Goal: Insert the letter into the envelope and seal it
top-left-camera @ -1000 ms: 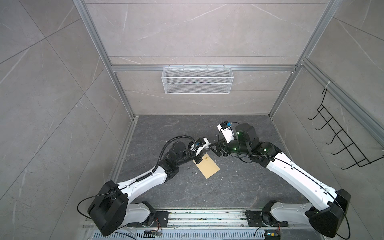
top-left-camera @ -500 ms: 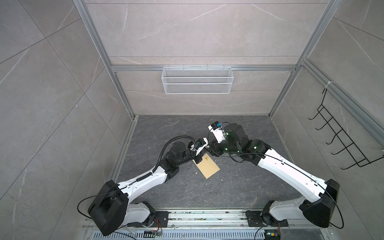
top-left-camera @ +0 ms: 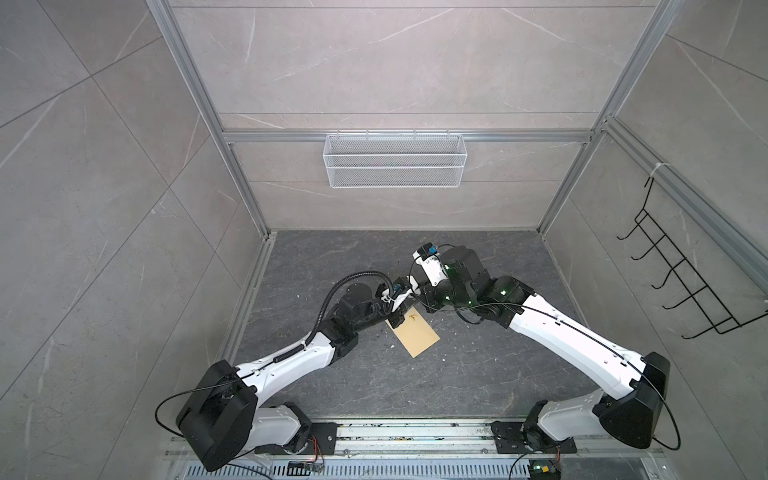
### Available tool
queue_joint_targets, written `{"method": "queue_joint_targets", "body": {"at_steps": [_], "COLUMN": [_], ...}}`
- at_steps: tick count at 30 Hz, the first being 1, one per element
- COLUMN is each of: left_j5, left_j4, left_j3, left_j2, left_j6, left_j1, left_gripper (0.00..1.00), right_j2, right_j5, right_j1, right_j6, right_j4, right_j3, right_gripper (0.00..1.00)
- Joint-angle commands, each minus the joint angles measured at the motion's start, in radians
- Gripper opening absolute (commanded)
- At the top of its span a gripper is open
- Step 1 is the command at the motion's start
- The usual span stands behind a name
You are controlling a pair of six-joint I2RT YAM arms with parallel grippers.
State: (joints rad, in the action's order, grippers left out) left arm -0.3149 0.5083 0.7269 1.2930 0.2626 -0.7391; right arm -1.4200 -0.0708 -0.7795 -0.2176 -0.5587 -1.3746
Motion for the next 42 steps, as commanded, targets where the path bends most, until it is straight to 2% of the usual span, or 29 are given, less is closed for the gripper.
{"method": "queue_joint_targets", "body": {"at_steps": [1,3,11,16,26,31,39,42], "left_j5": [-0.007,-0.006,0.014,0.021,0.046,0.040,0.033,0.028], "left_j4": [0.075,0.073,0.076,0.082,0.117,0.126,0.134,0.132], "left_j3": [0.028,0.031,0.010,-0.011,-0.068,-0.072,-0.070,-0.069], "left_j2": [-0.003,0.000,0.007,0.004,0.005,0.000,-0.001,-0.002], "left_j6": [-0.012,-0.018,-0.018,-0.011,0.002,-0.006,-0.012,-0.013], "left_j1": [-0.005,-0.004,-0.005,-0.003,-0.002,-0.003,-0.003,-0.003], "left_gripper": [0.00,0.01,0.39,0.51,0.52,0.49,0.35,0.26], "right_j2": [-0.018,-0.014,0.022,0.040,0.076,0.073,0.061,0.055], "right_j5": [-0.006,-0.005,0.019,0.025,0.007,-0.009,-0.031,-0.034], "right_j1": [-0.009,-0.008,-0.007,-0.004,0.016,0.018,0.019,0.018], "right_j6": [-0.014,-0.014,-0.020,-0.020,-0.027,-0.031,-0.035,-0.037], "right_j4": [-0.020,-0.015,0.003,0.003,0.003,0.000,-0.003,-0.004], "right_j3": [-0.022,-0.020,-0.012,-0.007,0.000,0.002,-0.001,-0.004], "right_gripper": [0.06,0.04,0.01,0.01,0.01,0.03,0.04,0.06]}}
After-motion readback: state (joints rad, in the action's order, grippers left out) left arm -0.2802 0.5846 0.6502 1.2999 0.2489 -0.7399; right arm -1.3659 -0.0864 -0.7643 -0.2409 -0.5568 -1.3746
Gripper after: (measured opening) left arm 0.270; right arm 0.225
